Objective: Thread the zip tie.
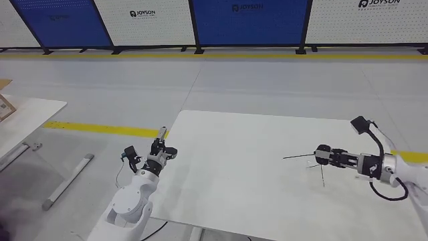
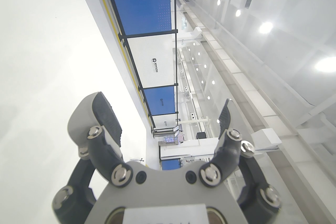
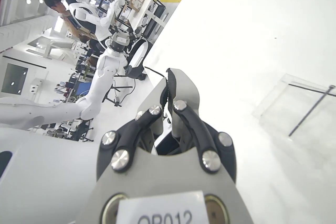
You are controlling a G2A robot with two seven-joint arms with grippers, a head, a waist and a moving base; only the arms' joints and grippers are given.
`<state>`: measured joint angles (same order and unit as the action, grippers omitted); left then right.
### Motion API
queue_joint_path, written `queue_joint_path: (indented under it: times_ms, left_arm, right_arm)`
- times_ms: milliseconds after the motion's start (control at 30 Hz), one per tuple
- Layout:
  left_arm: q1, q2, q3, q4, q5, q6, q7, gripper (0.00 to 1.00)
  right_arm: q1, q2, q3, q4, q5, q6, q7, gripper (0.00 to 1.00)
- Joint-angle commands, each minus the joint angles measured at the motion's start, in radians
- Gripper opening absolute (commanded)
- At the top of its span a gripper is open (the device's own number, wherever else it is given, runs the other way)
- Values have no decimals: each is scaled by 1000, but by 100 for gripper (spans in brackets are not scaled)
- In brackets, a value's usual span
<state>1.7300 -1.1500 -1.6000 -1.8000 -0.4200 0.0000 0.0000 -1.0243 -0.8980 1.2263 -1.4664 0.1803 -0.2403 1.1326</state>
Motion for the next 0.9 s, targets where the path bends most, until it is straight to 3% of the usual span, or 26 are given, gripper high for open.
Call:
queue_joint_path:
  times_ms: [0,800,867]
  left_arm:
    - [0,0,0,0,0,0,0,100]
    - [0,0,0,0,0,0,0,100]
    - [0,0,0,0,0,0,0,100]
  right_arm:
    - [1,0,-1,2,2,1,2,0]
    - [1,0,-1,2,2,1,2,0]
    - [-10,-2,6,-16,17,-17,-38,0]
